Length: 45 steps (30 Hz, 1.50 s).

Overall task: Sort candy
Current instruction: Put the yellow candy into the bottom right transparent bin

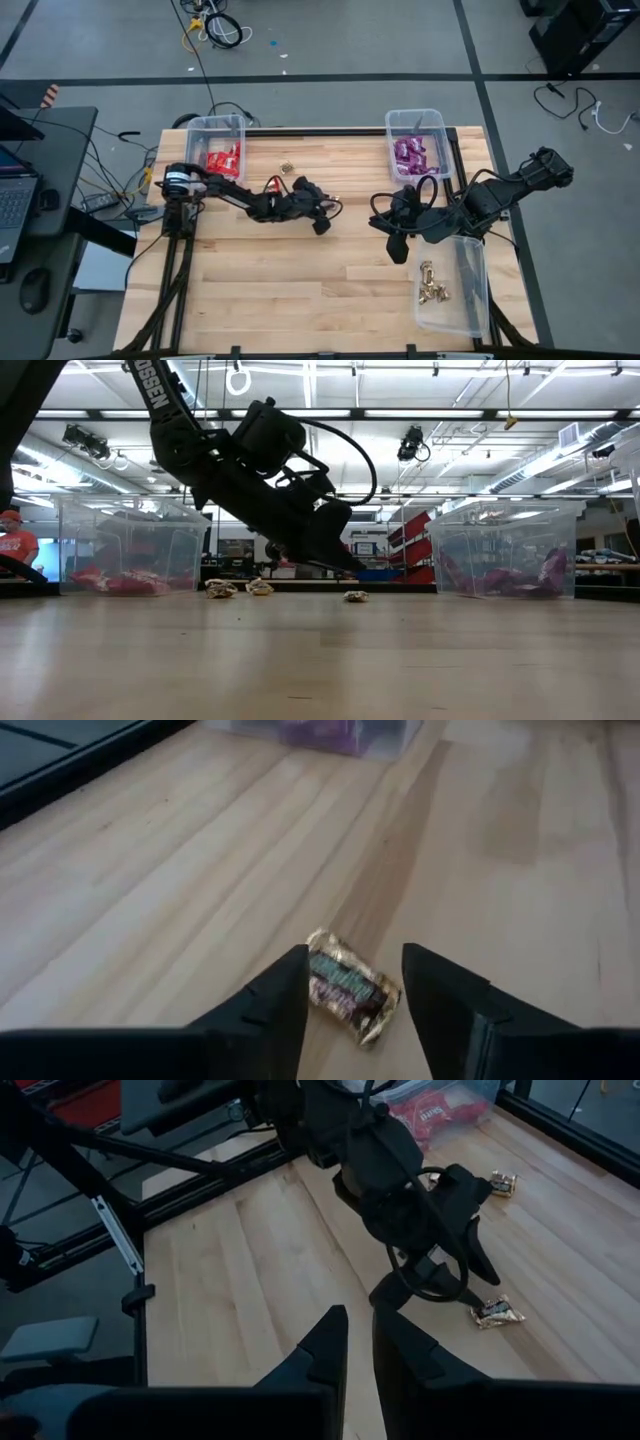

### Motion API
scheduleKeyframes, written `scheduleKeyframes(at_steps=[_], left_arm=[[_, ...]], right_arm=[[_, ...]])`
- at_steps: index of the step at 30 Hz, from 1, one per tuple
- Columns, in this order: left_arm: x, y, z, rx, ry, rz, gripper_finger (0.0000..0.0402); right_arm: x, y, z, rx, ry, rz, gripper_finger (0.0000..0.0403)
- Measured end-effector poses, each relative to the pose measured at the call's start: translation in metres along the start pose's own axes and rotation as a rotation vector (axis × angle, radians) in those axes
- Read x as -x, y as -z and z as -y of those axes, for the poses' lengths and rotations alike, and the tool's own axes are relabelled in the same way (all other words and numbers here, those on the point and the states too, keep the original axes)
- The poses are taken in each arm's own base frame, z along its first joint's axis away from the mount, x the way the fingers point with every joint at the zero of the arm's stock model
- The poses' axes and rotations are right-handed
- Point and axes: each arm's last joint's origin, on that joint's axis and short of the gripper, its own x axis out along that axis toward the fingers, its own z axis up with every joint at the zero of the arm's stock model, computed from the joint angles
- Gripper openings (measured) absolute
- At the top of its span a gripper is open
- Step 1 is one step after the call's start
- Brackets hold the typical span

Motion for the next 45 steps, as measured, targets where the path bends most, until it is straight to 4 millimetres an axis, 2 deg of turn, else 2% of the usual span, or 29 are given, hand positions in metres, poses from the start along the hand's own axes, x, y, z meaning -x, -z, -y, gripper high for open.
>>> scheduleKeyframes(at_steps=[9, 19, 26, 36, 40, 45], left_arm=[[-0.012, 0.016, 0.000, 0.038, -0.006, -0.013, 0.0175], [-0.015, 0.016, 0.001, 0.053, -0.007, 0.028, 0.0175], [-0.032, 0.034, 0.003, 0.084, -0.026, 0.006, 0.0175], [-0.033, 0.038, 0.005, 0.059, -0.032, 0.002, 0.0172], [-0.032, 0.040, 0.008, 0.025, -0.025, -0.006, 0.0146], [-0.032, 0.041, 0.010, -0.003, -0.013, -0.009, 0.0070]], right_arm=[[0.000, 0.000, 0.000, 0.000, 0.000, 0.000, 0.0038], [0.000, 0.000, 0.000, 0.000, 0.000, 0.000, 0.0038], [0.000, 0.000, 0.000, 0.001, 0.004, 0.002, 0.0038], [0.000, 0.001, -0.001, 0.011, 0.008, 0.008, 0.0038], [0.000, 0.001, -0.001, 0.020, 0.008, 0.007, 0.0038], [0.000, 0.001, -0.001, 0.022, 0.008, 0.007, 0.0038]])
